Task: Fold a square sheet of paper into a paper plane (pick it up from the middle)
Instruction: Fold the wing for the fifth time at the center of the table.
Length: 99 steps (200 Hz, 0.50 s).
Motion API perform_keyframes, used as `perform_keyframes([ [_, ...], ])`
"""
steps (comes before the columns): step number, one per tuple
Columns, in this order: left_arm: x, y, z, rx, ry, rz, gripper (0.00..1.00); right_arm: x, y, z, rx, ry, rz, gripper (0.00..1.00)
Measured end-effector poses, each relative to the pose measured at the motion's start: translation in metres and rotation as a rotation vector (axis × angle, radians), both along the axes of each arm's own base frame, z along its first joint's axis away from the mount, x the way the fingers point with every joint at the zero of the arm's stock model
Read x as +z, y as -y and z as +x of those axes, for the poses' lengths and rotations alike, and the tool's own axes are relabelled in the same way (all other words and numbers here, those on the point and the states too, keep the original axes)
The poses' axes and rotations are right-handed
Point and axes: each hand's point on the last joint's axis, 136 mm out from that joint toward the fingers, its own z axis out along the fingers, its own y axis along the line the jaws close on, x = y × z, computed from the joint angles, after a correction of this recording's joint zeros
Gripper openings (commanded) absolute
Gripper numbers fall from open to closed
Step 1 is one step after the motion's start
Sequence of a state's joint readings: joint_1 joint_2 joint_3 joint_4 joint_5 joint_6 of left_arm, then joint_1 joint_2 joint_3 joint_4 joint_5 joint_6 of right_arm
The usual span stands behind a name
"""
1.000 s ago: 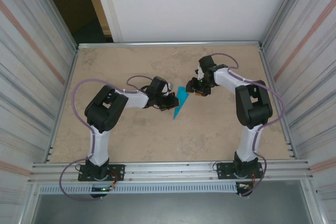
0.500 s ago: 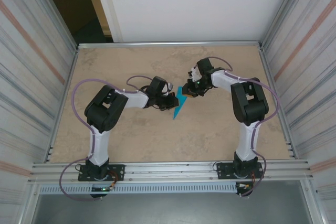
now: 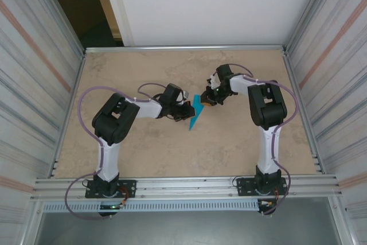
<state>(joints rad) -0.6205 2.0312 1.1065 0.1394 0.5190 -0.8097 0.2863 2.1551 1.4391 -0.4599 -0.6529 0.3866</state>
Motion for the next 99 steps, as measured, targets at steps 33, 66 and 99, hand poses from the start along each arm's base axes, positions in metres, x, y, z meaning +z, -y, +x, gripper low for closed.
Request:
perform_keyframes([
  [33,-0.001,-0.004,0.0,0.005,0.004,-0.006,0.0,0.0,0.006,0.016,-0.023,0.008,0.018,0.15],
  [66,0.0,-0.004,0.0,0.004,0.008,-0.013,0.0,0.0,0.022,0.041,-0.082,0.014,0.046,0.14],
  [99,0.0,-0.004,0.0,0.003,0.003,-0.013,0.0,0.005,0.045,0.066,-0.146,0.06,0.021,0.15],
])
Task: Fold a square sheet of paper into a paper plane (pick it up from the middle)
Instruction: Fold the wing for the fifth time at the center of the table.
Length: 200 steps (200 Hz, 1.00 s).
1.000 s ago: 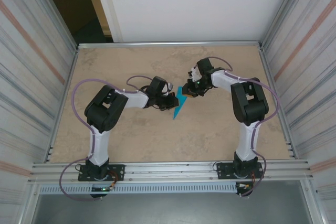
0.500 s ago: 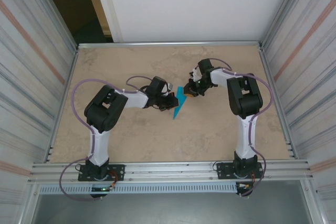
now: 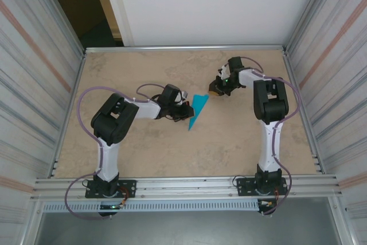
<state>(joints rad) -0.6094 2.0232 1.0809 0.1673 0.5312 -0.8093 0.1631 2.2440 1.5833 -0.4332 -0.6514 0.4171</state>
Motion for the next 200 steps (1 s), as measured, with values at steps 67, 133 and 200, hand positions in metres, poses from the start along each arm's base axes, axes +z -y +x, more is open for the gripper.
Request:
perform_keyframes([
  [67,0.002,0.0,0.0,-0.009,-0.017,0.02,0.0,0.032,-0.029,-0.044,0.047,0.05,-0.021,0.12],
  [133,0.002,-0.001,-0.001,-0.017,-0.024,0.032,0.0,0.006,-0.07,-0.085,0.107,-0.039,-0.019,0.06],
  [200,0.005,0.002,-0.003,-0.043,-0.019,0.018,0.0,-0.006,-0.065,-0.086,0.084,-0.06,-0.027,0.03],
])
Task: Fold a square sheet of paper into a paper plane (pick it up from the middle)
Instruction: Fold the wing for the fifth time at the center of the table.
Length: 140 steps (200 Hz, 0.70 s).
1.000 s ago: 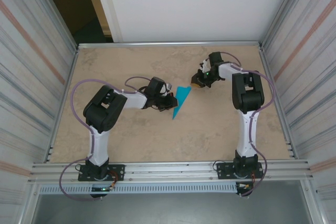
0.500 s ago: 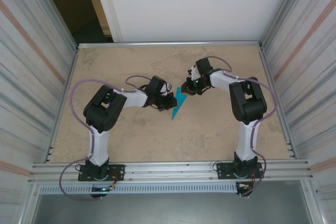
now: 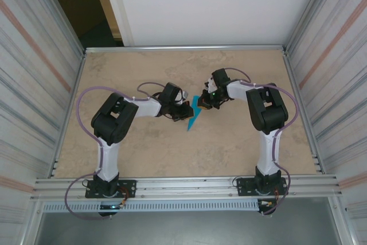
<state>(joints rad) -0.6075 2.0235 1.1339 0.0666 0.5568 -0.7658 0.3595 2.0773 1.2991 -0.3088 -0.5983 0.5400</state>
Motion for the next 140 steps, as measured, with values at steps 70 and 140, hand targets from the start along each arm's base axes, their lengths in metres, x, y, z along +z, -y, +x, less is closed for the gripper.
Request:
perform_keyframes([
  [70,0.024,0.02,0.008,-0.068,0.086,-0.036,0.0,-0.001,-0.001,0.002,-0.002,0.004,0.007,0.01],
  [140,0.007,0.02,0.005,-0.089,0.056,0.026,0.0,-0.001,0.0,0.002,-0.011,-0.005,0.008,0.0],
])
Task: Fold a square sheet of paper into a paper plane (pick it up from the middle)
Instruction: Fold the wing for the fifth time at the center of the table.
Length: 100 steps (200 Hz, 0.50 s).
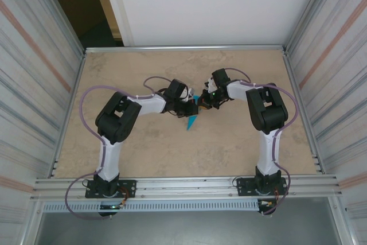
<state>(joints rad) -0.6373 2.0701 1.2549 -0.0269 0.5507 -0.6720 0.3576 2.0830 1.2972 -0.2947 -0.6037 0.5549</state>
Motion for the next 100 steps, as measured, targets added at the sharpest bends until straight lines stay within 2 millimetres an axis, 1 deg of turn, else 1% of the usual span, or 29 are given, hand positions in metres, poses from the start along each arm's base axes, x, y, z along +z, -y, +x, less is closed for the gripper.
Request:
perform_keyframes([
  [16,-0.005,-0.002,-0.002,0.003,-0.012,0.015,0.0,0.0,0.001,0.001,-0.012,-0.009,0.004,0.0],
  [71,-0.009,-0.004,-0.004,0.008,0.014,0.021,0.0,-0.001,0.002,0.001,-0.034,-0.032,0.013,0.0],
  [100,-0.009,-0.013,-0.015,0.013,0.021,0.037,0.0,-0.001,0.002,-0.001,-0.037,-0.046,0.02,0.0],
])
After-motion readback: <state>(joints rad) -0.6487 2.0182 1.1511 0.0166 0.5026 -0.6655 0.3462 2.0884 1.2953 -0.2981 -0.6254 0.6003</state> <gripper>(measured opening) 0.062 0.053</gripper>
